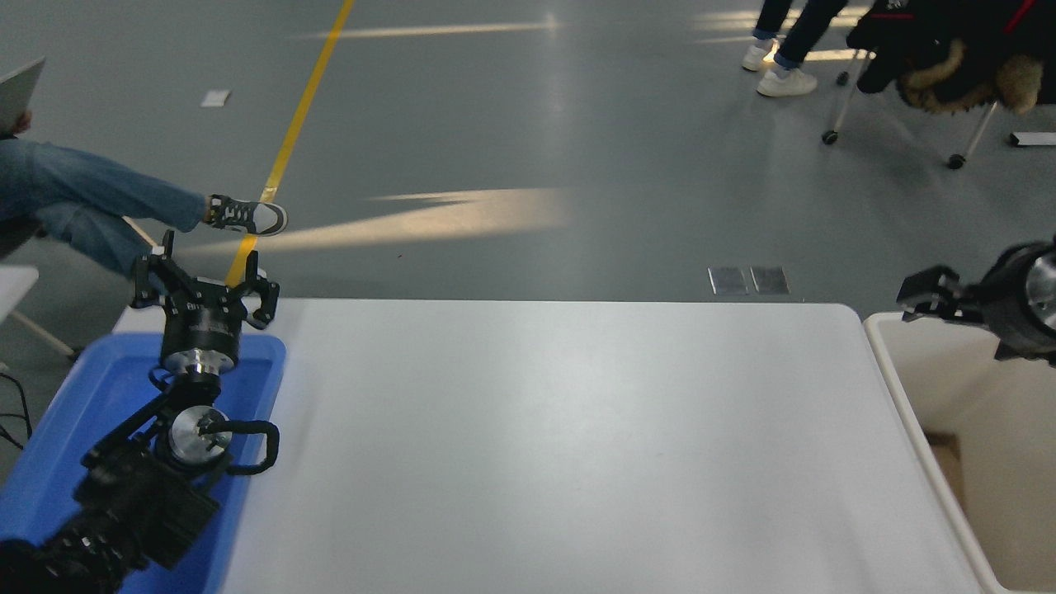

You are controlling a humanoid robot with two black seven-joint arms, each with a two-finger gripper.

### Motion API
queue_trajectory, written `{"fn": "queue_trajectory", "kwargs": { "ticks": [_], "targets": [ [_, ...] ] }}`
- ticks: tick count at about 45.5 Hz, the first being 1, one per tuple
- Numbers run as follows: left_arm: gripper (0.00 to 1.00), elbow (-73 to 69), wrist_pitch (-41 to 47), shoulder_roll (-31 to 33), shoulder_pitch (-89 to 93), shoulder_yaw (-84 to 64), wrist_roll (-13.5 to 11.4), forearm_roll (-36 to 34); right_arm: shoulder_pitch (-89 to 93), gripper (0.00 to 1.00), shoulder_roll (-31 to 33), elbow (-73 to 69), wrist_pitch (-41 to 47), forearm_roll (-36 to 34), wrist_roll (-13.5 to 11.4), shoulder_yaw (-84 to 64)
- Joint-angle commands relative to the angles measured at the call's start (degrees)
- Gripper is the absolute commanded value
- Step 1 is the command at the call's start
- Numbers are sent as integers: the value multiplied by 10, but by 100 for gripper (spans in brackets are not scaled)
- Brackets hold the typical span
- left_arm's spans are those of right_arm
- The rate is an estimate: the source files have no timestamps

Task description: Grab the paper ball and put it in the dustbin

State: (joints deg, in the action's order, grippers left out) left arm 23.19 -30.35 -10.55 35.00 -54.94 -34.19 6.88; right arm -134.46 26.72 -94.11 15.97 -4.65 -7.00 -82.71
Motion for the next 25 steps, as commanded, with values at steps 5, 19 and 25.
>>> {"fn": "queue_trajectory", "kwargs": {
  "ticks": [5,19,25],
  "targets": [
    [99,-1,3,0,0,-2,-1,1,-247,100,-88,-59,226,-112,0,-19],
    [99,0,3,0,-1,-2,-1,1,-317,100,-85,-59,290,-120,0,-20],
    [99,0,2,0,-1,-2,-1,1,-317,100,-85,-59,290,-121,0,-18]
  ]
}}
